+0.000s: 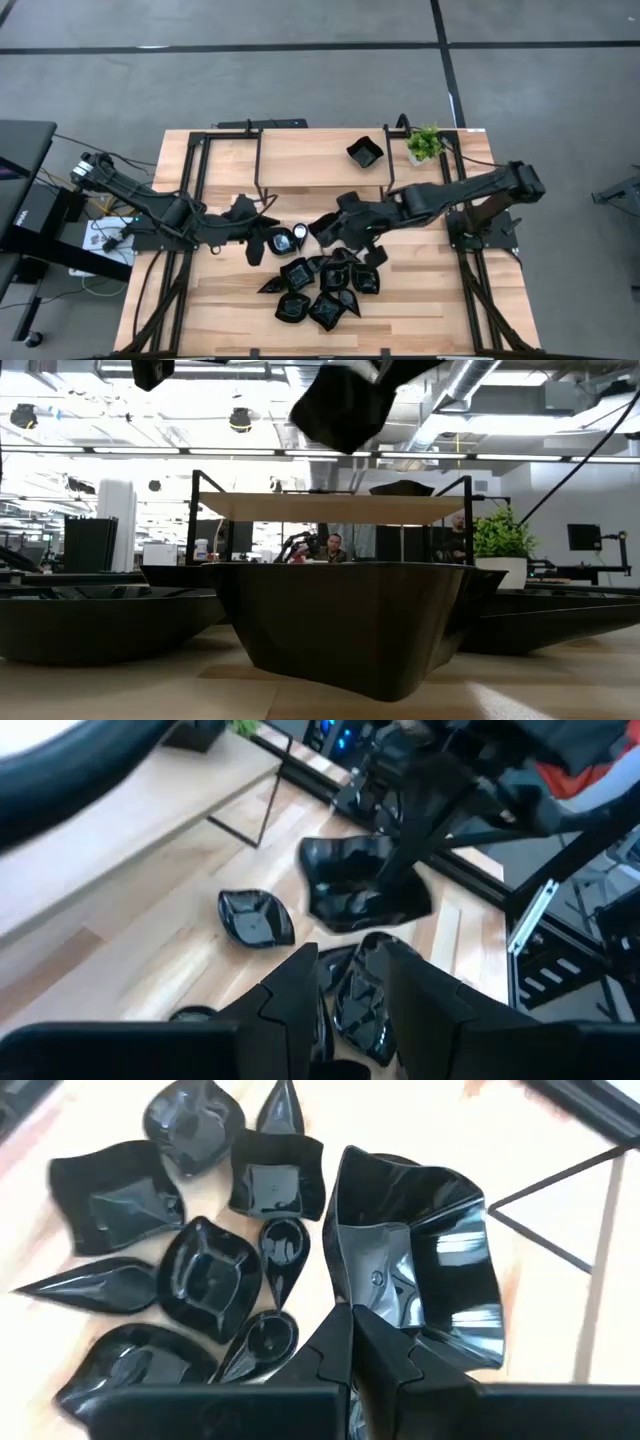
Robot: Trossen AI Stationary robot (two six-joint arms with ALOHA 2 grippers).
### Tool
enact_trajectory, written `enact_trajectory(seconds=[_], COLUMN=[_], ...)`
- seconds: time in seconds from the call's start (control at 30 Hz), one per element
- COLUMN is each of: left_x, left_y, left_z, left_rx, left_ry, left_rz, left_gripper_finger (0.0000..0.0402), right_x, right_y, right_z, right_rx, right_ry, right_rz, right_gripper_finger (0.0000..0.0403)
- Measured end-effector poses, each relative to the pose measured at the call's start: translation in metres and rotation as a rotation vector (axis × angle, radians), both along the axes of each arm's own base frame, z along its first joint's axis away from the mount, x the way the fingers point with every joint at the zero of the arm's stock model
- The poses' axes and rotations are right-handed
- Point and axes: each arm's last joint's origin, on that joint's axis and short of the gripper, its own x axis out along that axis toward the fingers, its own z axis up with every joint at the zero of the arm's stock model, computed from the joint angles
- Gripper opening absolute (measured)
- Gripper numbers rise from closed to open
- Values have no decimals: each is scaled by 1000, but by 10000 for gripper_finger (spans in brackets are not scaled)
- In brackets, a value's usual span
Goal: Pick & Place Mini shaped plates
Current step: Stack the black distorted square plate on the black distorted square plate on the shelf
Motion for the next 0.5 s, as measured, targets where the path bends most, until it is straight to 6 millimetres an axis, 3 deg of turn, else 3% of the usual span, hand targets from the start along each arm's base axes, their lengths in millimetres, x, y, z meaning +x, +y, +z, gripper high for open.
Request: enact_trajectory(seconds=[0.5], left_x=[3], left_y=[-1], left_z=[-1], left_rx=[8], left_ry=[-7], left_rz=[6], left_gripper_finger=[113], right_x=[-55], right_y=[-7], right_z=[44], right_rx=[-82], right_ry=[-106], right_rz=[-113], right_gripper_finger=[1])
